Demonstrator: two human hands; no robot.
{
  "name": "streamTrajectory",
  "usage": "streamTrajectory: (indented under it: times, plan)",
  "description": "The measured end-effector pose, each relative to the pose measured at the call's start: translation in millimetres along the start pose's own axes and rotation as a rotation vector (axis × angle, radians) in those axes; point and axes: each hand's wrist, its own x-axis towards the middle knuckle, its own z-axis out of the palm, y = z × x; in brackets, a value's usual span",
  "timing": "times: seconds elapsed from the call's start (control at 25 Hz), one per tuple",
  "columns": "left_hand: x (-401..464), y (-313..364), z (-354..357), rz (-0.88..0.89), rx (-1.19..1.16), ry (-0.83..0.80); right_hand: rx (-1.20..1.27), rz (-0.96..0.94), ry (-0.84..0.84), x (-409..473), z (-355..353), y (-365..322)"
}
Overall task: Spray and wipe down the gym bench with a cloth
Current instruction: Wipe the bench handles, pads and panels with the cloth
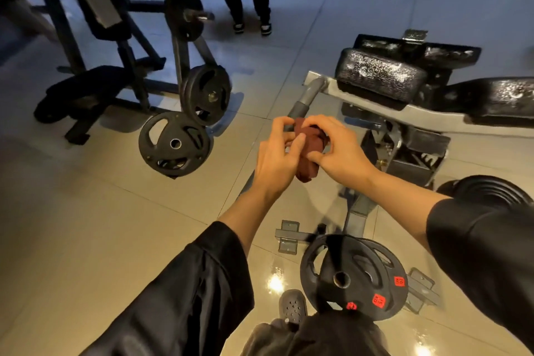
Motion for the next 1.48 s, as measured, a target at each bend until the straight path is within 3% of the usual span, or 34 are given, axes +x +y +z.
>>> streamTrajectory:
  times: [0.16, 0.24, 0.36, 0.52, 0.64, 0.72, 0.92, 1.08, 1.32, 1.48]
  plan:
    - [23.1, -23.0, -19.6, 0.005, 0.275, -0.004, -0.020, 0.170, 0.292, 23.9, 3.7, 8.3]
    - [28.5, -35.2, -26.9, 0.024, 0.402, -0.031, 0.002, 0.191, 0.332, 38.8, 8.5, 8.2]
    - [28.1, -45.9, -31.3, 0.078, 0.342, -0.029, 0.060, 0.198, 0.304, 38.5, 26.8, 6.5]
    - [24.0, -52.1, -31.2, 0.093, 0.210, -0.003, 0.047, 0.196, 0.087, 3.8, 45.5, 9.1]
    - [10.0, -61.5, -38.4, 0.083, 0.209, -0.009, 0.018, 0.179, 0.279, 9.5, 42.4, 1.5]
    - [-6.2, -68.2, -46.1, 0.065, 0.213, 0.008, 0.055, 0.151, 0.298, 7.0, 47.5, -7.9]
    - [-59.4, -85.1, -62.2, 0.008, 0.203, 0.072, 0.018, 0.087, -0.058, -68.3, 109.3, -11.2]
    - [-100.9, -98.7, -69.5, -0.091, 0.240, 0.083, 0.099, 0.135, 0.174, -67.8, 104.6, -21.9]
    - [-134.1, -103.4, -89.6, -0.151, 0.262, -0.003, 0.017, 0.034, -0.049, -116.1, 149.2, -30.5]
    - [-106.1, -86.0, -110.5, -0.075, 0.057, 0.048, 0.057, 0.010, 0.103, -86.1, 119.1, -59.6]
